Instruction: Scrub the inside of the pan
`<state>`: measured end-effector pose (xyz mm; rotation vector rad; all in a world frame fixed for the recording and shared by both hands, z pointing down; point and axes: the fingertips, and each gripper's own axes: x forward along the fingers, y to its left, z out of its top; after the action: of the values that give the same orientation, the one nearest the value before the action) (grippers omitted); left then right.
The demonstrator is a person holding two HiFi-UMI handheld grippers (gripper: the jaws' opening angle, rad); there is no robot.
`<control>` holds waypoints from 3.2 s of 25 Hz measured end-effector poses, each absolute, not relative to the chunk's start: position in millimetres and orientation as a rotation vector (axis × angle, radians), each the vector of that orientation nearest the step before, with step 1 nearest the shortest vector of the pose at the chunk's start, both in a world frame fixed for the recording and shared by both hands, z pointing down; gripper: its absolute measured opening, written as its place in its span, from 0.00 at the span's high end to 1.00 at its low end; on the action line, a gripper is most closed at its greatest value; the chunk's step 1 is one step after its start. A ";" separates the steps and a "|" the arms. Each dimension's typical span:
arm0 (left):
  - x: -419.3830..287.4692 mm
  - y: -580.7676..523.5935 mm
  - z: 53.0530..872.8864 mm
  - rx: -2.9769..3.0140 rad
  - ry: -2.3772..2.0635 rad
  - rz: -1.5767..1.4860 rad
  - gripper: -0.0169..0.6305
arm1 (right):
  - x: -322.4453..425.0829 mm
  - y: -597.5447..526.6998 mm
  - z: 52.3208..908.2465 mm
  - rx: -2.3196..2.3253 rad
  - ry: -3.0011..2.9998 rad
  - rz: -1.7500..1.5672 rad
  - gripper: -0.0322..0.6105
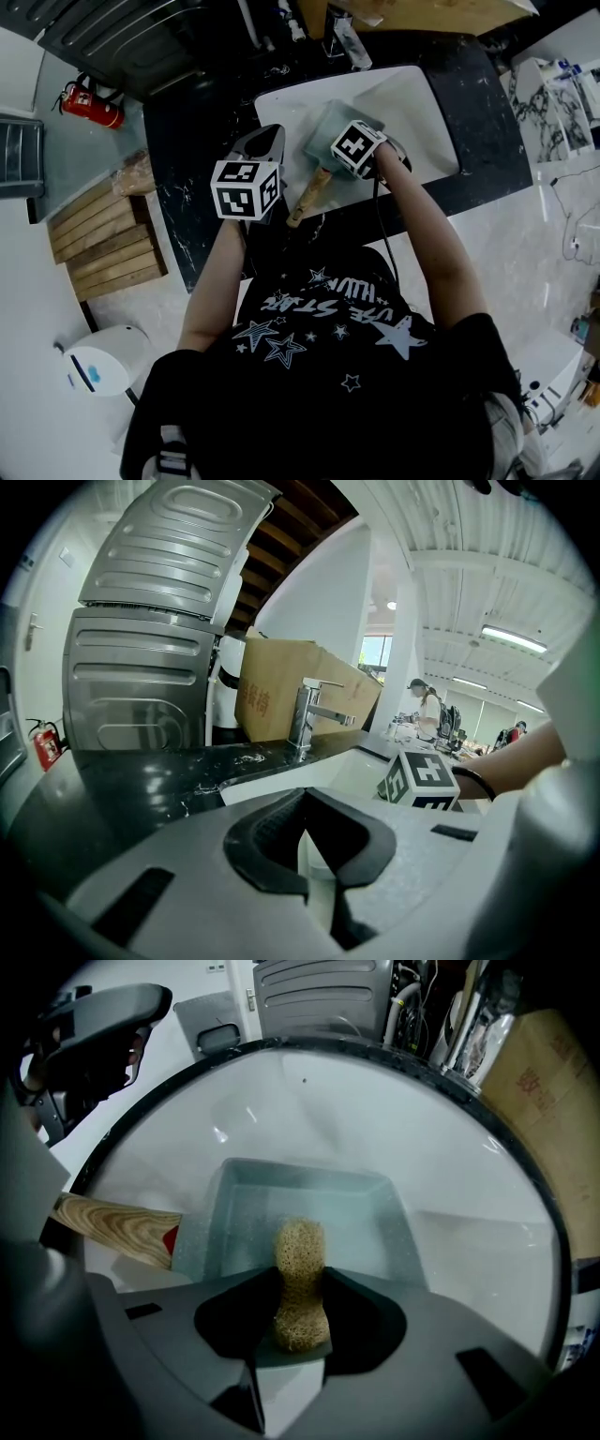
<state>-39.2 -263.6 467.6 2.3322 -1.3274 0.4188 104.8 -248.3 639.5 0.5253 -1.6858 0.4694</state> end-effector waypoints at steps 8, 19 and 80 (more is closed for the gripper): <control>-41.7 -253.3 465.6 2.340 -1.329 0.422 0.96 | 96.9 -235.0 633.4 0.502 -1.707 0.526 0.72; -47.8 -242.7 460.1 2.350 -1.337 0.423 0.96 | 96.0 -231.3 628.4 0.526 -1.716 0.562 0.72; -37.4 -53.3 418.0 2.453 -1.336 0.356 0.96 | 81.3 -74.4 435.6 1.243 -2.218 0.245 0.73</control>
<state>-37.4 -53.3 418.0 2.4529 -1.3360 0.3565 81.3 -74.4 435.6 1.2431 -2.2184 0.2454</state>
